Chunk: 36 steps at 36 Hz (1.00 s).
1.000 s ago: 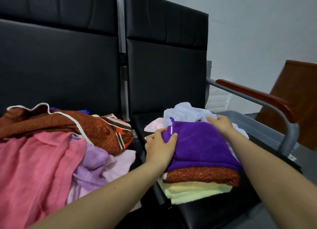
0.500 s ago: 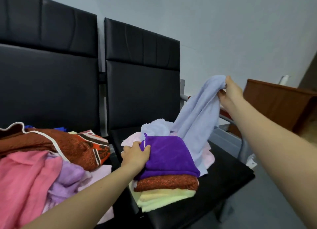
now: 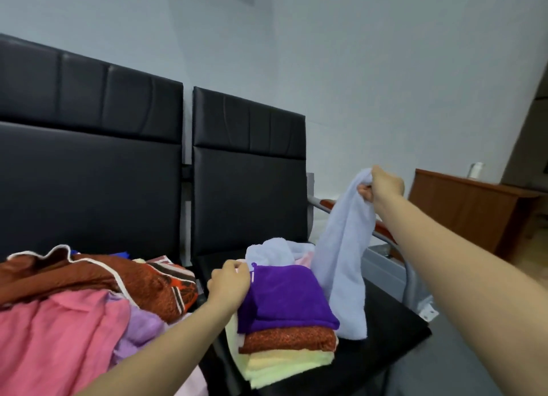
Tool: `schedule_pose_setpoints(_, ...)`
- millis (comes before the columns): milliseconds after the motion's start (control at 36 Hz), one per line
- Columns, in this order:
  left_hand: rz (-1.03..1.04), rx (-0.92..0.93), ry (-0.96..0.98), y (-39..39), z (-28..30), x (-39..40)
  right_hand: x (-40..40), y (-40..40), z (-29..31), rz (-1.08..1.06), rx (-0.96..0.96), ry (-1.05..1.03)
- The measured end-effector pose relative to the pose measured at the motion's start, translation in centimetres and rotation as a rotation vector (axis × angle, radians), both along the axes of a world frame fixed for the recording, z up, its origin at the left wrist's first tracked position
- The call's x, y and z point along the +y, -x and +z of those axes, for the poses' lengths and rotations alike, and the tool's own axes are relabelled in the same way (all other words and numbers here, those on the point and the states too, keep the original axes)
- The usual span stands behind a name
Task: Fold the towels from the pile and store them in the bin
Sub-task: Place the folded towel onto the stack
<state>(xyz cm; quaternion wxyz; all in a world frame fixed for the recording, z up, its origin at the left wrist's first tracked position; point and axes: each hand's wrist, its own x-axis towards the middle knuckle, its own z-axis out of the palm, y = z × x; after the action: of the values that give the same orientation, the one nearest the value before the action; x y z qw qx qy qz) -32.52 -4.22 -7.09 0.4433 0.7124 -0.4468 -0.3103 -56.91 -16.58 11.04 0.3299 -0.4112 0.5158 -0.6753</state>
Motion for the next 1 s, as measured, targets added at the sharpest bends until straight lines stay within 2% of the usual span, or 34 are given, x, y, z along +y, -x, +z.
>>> schedule_pose_setpoints(111,0.017,0.337,0.200,-0.3,5.2,0.0,2.6,-2.6,5.4,0.123,-0.218,0.330)
schedule_pose_setpoints(222,-0.080,0.531,0.376,-0.8,12.5,0.2,6.2,-6.9,12.4,0.337,-0.360,0.501)
schedule_pose_setpoints(389,-0.172,0.553,0.591,-3.4,22.1,4.5,11.2,-13.7,19.9,0.676,-0.579,0.599)
schedule_pose_setpoints(500,-0.174,0.520,0.684,-6.9,24.8,8.1,14.0,-19.0,21.4,0.843,-0.577,0.526)
schedule_pose_setpoints(639,-0.132,0.382,0.719,-10.8,24.2,11.2,17.3,-25.7,17.6,0.915,-0.507,0.340)
schedule_pose_setpoints(694,-0.052,0.394,0.649,-12.3,22.7,12.4,18.0,-28.1,14.3,0.937,-0.493,0.213)
schedule_pose_setpoints(806,-0.014,0.233,0.560,-16.4,16.2,15.3,18.4,-32.5,7.0,0.898,-0.343,0.049)
schedule_pose_setpoints(889,0.052,0.176,0.548,-19.5,11.6,17.1,19.4,-34.1,2.1,0.914,-0.379,-0.097)
schedule_pose_setpoints(944,0.117,0.181,0.535,-21.4,9.3,17.8,19.5,-34.5,-1.0,0.918,-0.366,-0.135)
schedule_pose_setpoints(1000,0.170,0.146,0.530,-23.4,7.2,18.4,19.9,-34.9,-3.8,0.878,-0.268,-0.135)
